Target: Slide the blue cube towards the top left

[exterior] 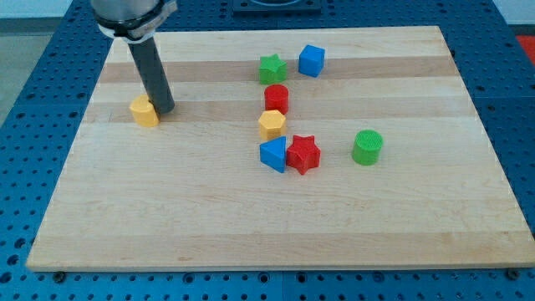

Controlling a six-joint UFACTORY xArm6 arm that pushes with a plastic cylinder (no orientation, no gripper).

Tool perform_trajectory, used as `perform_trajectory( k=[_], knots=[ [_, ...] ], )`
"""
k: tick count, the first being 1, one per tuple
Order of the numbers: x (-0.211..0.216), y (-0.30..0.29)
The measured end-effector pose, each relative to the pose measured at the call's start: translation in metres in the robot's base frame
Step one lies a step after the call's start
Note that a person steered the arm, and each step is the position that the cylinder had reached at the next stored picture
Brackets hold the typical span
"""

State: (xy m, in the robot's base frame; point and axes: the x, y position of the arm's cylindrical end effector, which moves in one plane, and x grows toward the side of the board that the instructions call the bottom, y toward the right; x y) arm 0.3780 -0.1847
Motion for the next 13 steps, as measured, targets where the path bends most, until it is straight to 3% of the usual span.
perform_trajectory(
  k=[3,4,5,7,8,9,10,11,12,13],
  knots=[
    [0.000,-0.016],
    [-0.003,0.019],
    [-0.047,0.047],
    [-0.185,0.095],
    [-0.186,0.107],
    [-0.157,0.235],
    [-0.115,0.312],
    [-0.115,0.315],
    [-0.071,0.319],
    [-0.074,0.302]
  ],
)
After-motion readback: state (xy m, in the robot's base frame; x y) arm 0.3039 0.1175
